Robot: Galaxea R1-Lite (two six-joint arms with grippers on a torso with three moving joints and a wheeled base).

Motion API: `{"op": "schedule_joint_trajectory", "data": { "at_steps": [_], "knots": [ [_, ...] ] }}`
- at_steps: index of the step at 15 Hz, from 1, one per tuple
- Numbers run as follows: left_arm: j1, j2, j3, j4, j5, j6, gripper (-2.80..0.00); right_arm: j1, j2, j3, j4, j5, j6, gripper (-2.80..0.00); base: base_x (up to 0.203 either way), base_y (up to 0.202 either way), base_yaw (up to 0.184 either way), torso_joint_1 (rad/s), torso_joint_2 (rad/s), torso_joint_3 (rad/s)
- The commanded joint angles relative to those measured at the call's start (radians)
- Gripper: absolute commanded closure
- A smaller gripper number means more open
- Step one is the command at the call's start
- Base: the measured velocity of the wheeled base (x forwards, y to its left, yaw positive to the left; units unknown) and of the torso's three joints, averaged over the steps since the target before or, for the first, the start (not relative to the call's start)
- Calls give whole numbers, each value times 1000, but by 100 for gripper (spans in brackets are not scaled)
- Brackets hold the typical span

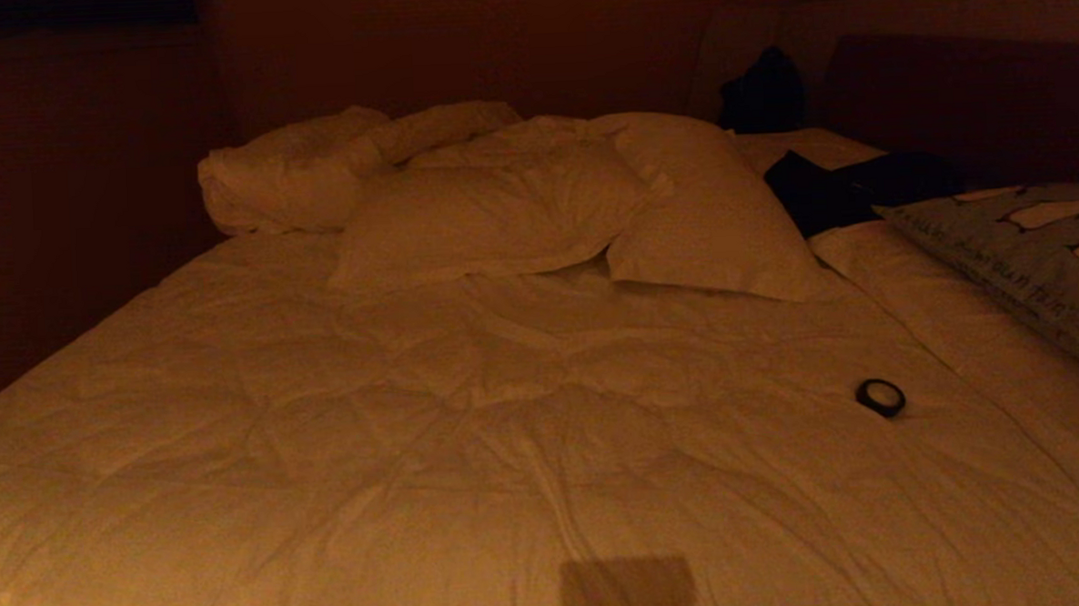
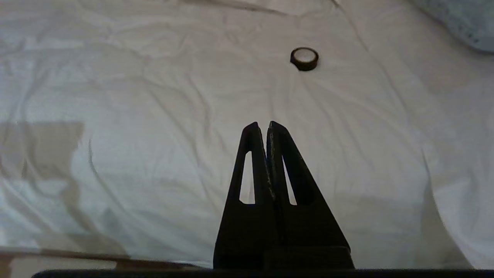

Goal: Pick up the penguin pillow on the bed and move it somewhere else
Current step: Pick up the pillow

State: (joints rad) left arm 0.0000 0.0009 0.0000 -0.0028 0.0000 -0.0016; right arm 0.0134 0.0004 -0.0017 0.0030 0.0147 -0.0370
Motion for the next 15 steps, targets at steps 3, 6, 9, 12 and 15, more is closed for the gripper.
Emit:
{"op": "schedule_joint_trajectory", "data": {
  "at_steps": [3,6,9,12,15],
  "knots": [
    [1,1,3,0,0,0,0,0,0,1,2,0,0,0,0,0,0,0,0,0],
    [0,1,3,0,0,0,0,0,0,2,2,1,0,0,0,0,0,0,0,0],
    [0,1,3,0,0,0,0,0,0,0,2,0,0,0,0,0,0,0,0,0],
    [0,1,3,0,0,0,0,0,1,0,2,1,0,0,0,0,0,0,0,0],
    [0,1,3,0,0,0,0,0,1,1,3,1,0,0,0,0,0,0,0,0]
  ]
}}
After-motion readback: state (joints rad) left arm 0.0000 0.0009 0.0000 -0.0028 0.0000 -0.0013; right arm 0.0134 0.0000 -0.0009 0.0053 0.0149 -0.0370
